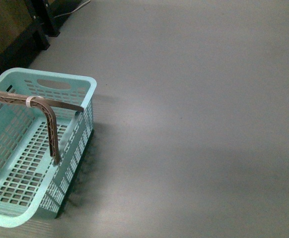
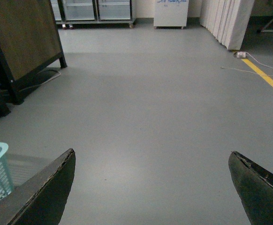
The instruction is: Pick lemon and mango into basket
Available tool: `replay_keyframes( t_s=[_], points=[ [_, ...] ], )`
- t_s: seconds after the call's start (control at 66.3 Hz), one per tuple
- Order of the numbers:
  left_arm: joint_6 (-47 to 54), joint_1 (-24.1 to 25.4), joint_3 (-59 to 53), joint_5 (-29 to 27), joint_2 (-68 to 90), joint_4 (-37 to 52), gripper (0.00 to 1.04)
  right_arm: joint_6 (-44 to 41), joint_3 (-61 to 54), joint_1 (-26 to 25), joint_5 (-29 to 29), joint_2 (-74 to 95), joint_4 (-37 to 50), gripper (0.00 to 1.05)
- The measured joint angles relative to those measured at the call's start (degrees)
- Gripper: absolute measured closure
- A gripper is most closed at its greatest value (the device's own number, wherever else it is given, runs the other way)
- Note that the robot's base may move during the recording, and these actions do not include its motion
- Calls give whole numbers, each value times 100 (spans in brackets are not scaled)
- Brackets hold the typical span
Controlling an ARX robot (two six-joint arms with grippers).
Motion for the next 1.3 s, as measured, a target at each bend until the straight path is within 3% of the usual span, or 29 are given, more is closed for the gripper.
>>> replay_keyframes(
  t_s=[0.573,0.618,0.648,0.678,0.708,0.769,0.889,1.115,1.296],
  points=[
    [0,0,0,0,0,0,7,0,0,0,2,0,0,9],
    [-293,-131,105,-363,138,-319,7,0,0,0,0,0,0,9],
    [-914,-411,350,-1130,540,-922,7,0,0,0,4,0,0,9],
    [-1475,-549,483,-1541,920,-1172,7,2,0,0,2,0,0,9],
    [-2129,-568,520,-1628,1257,-1169,7,0,0,0,-2,0,0,9],
    [-3136,-476,522,-1574,1884,-859,7,0,0,0,4,0,0,9],
    [-4962,15,522,-1167,3648,612,7,0,0,0,2,0,0,9],
    [-5823,531,1204,-846,7307,3099,7,0,0,0,2,0,0,9],
    [-6124,476,2015,-664,9283,3832,7,0,0,0,2,0,0,9]
  ],
)
